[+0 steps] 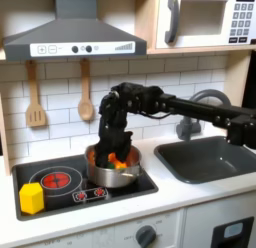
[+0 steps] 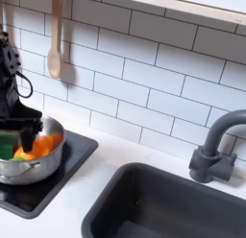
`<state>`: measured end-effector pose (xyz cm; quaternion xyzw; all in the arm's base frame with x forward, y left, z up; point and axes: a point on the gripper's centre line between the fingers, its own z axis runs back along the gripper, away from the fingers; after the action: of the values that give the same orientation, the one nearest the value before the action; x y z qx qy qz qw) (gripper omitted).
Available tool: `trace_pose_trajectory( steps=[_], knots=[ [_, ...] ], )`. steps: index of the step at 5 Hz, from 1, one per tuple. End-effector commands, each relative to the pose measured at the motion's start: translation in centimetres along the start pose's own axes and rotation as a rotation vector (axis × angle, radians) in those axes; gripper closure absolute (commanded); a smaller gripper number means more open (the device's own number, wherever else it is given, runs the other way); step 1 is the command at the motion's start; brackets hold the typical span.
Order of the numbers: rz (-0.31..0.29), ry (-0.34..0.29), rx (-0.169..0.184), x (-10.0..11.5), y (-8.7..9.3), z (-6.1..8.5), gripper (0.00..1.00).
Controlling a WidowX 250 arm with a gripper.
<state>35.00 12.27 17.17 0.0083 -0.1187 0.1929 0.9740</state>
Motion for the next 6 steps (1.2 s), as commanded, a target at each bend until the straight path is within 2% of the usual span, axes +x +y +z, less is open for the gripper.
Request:
trace_pose_trajectory(
  steps=[1, 2, 3, 4, 5, 6],
  knots=[
    [0.105, 0.031, 0.006, -0.3, -0.17, 0.48, 0.0],
    [0.127, 0.028, 0.002, -0.34, -0.43, 0.86, 0.0],
    [0.158, 0.039, 0.021, -0.45, -0.19, 0.54, 0.0],
    [0.211, 0.06, 0.017, -0.87, -0.38, 0.43, 0.0],
    [0.264, 0.06, -0.003, -0.76, -0.98, 0.88, 0.0],
    [0.277, 0.061, 0.024, -0.73, -0.79, 0.87, 0.0]
  ],
)
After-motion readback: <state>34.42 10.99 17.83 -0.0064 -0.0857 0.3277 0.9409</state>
